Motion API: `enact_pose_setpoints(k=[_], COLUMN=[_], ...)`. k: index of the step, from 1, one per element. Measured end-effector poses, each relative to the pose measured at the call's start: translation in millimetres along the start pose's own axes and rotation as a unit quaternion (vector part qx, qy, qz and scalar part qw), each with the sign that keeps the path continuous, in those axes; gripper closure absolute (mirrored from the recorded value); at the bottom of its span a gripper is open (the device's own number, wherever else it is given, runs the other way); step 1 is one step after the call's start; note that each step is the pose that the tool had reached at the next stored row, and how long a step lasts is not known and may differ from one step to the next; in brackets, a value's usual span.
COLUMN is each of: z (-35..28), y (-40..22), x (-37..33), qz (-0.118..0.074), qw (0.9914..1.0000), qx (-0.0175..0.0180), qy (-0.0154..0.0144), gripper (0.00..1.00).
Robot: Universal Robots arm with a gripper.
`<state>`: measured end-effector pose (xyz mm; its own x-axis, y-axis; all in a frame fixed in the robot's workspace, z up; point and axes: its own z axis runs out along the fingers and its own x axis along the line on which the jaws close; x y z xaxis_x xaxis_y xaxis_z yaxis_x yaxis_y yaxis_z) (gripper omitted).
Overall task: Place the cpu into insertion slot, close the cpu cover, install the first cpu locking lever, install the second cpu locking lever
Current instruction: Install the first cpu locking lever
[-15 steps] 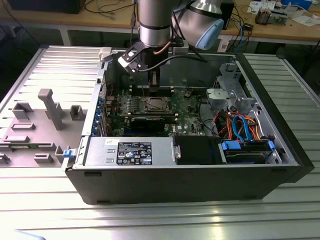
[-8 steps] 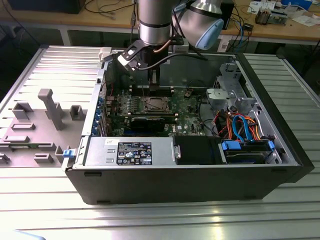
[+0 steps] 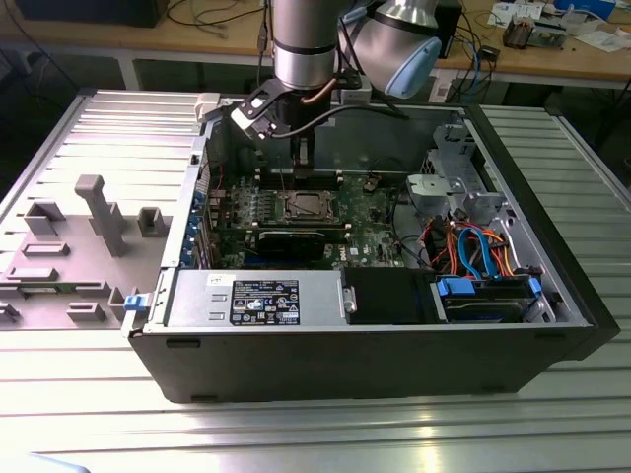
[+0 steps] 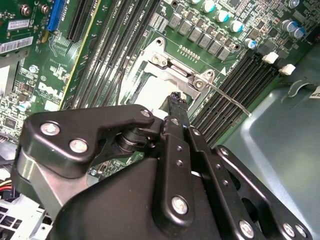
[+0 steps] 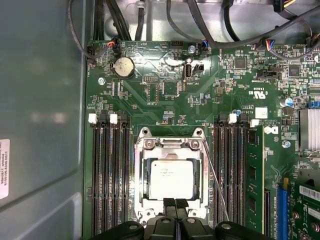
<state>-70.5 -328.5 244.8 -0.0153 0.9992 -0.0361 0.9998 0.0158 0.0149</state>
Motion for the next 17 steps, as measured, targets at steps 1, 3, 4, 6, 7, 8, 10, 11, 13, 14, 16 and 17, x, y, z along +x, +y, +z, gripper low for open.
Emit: enact_pose_setpoints(k=[1, 3, 4, 6, 7, 8, 10, 11, 13, 14, 16, 17], z=[0.0, 0.0, 0.0, 0.0, 0.0, 0.0, -0.1, -0.1, -0.1, -0.1, -0.1, -0.1], y=[-0.1, -0.6, -0.8, -1.2, -1.5, -1.8, -2.3, -2.4, -2.8, -2.9, -3.4, -3.6], x=[0.0, 0.0, 0.0, 0.0, 0.0, 0.0, 0.0, 0.0, 0.0, 0.0, 0.0, 0.0], qz=[0.000, 0.000, 0.000, 0.000, 0.000, 0.000, 0.000, 0.000, 0.000, 0.000, 0.000, 0.000], qw=[1.00000, 1.00000, 1.00000, 1.00000, 1.00000, 1.00000, 1.00000, 1.00000, 1.00000, 1.00000, 1.00000, 1.00000], qx=[0.0000, 0.0000, 0.0000, 0.0000, 0.0000, 0.0000, 0.0000, 0.0000, 0.0000, 0.0000, 0.0000, 0.0000], qy=[0.0000, 0.0000, 0.0000, 0.0000, 0.0000, 0.0000, 0.0000, 0.0000, 0.0000, 0.0000, 0.0000, 0.0000], gripper=[0.89, 0.89, 0.89, 0.89, 0.89, 0.89, 0.89, 0.89, 0.89, 0.89, 0.89, 0.89])
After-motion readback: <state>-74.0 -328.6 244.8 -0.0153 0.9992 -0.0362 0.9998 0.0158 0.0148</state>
